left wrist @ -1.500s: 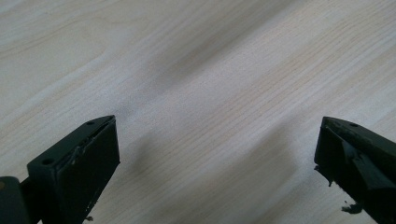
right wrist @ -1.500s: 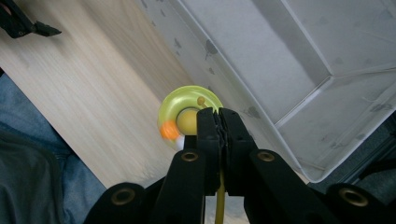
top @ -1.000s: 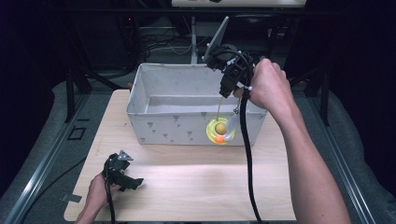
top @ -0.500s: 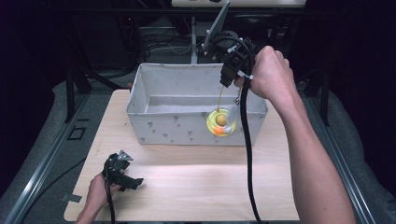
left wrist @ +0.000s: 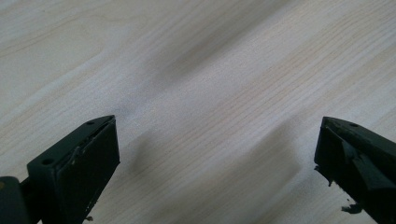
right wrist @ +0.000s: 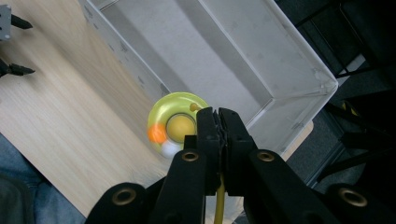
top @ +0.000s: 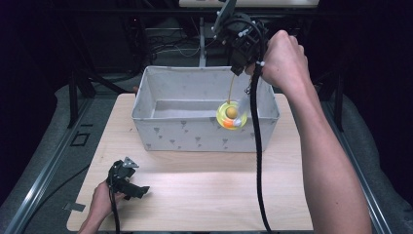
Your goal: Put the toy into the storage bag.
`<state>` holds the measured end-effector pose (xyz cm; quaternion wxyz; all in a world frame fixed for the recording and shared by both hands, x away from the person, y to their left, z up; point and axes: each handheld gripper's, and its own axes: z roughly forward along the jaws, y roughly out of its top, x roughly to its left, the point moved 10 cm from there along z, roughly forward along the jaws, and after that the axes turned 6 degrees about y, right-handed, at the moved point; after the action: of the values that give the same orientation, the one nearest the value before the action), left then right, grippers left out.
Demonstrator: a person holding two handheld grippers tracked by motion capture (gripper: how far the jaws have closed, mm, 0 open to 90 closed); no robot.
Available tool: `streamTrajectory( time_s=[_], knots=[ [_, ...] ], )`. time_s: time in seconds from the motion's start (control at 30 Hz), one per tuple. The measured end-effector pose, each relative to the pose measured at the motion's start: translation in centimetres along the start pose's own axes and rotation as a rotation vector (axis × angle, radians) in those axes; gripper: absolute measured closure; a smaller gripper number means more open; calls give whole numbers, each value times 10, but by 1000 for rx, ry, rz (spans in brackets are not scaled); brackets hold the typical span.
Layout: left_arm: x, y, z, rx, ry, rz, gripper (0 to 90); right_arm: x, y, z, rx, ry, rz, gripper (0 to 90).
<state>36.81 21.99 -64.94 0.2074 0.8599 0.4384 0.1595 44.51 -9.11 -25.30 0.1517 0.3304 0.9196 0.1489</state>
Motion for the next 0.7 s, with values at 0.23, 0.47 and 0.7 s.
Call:
streamTrajectory(
  time_s=[0.23,0.47,0.7],
  knots=[
    [0,0,0,1,1,1,3,-8,5,-2,-5,-7,7,882],
    [1,0,0,-2,2,2,3,-25,10,-5,-30,-25,39,881],
    [0,0,0,-1,4,4,2,-45,12,-5,-30,-52,84,881]
  ],
)
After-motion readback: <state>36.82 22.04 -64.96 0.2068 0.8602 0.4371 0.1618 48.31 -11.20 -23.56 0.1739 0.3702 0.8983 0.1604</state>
